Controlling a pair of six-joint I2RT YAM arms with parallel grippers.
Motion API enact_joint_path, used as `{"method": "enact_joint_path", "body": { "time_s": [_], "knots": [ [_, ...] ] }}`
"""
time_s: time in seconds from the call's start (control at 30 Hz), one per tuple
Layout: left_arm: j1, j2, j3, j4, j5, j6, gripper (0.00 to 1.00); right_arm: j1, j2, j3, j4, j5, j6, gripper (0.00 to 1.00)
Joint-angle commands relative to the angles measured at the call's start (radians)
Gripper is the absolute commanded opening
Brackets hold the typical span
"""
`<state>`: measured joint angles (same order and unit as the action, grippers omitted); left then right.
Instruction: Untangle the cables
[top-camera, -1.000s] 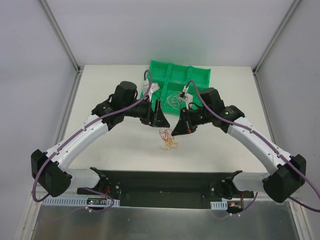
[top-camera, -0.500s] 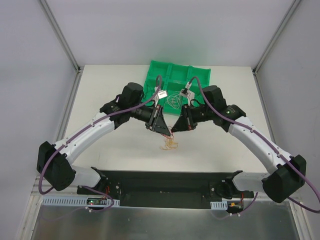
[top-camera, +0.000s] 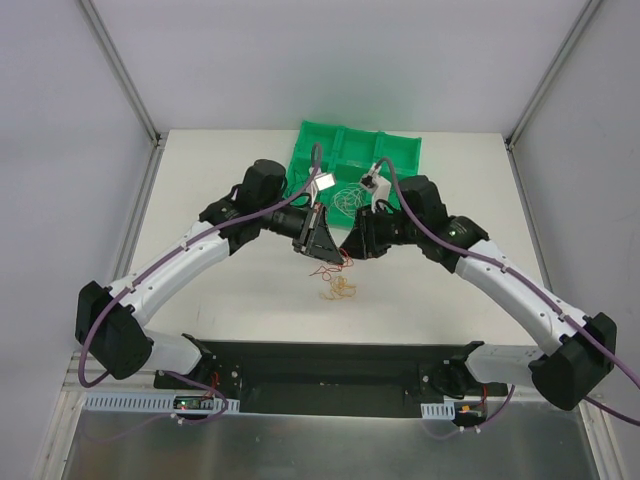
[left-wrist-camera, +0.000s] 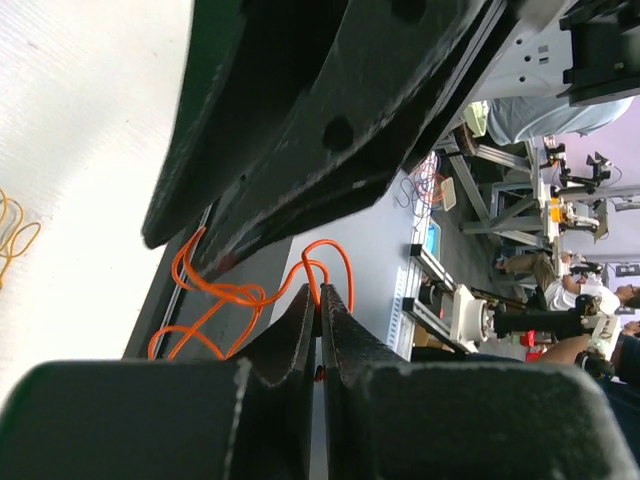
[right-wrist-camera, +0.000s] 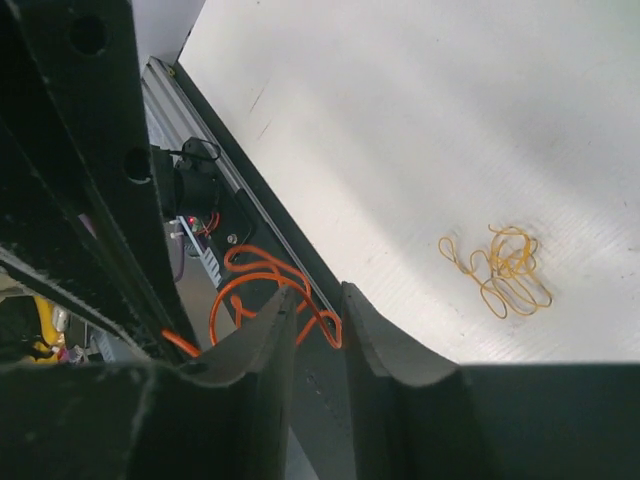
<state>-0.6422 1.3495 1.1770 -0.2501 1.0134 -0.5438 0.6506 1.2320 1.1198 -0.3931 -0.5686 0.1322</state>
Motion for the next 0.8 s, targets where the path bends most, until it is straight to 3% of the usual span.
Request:
{"method": "enact_joint_path", "body": {
  "time_s": [0.0, 0.17, 0.3, 0.47, 0.57, 0.7, 0.77],
  "knots": [
    [-0.008, 0.004, 0.062, 0.077, 0.043, -0.047, 0.0, 0.021, -0.028, -0.029, 0.135, 0.05, 0.03, 0.31],
    [-0.007, -0.004, 0.091, 0.097, 0.057, -0.068, 0.0, 0.024, 0.012, -0.044, 0.218, 0.061, 0.079, 0.32],
    [-0.005, -0.039, 0.116, 0.098, 0.019, -0.07, 0.0, 0.024, 0.032, -0.069, 0.146, 0.212, 0.057, 0.29],
    [-0.005, -0.093, 0.191, 0.101, -0.035, -0.077, 0.0, -0.014, 0.047, -0.141, 0.1, 0.329, 0.059, 0.14],
    [-0.005, -0.118, 0.217, 0.107, -0.068, -0.077, 0.0, -0.051, 0.06, -0.175, 0.089, 0.345, 0.067, 0.12],
    [0.003, -0.116, 0.227, 0.109, -0.09, -0.084, 0.0, -0.1, 0.049, -0.186, 0.036, 0.316, 0.05, 0.21],
    [0.006, -0.101, 0.23, 0.109, -0.091, -0.085, 0.0, -0.127, 0.017, -0.181, 0.022, 0.224, 0.012, 0.33]
  ]
}}
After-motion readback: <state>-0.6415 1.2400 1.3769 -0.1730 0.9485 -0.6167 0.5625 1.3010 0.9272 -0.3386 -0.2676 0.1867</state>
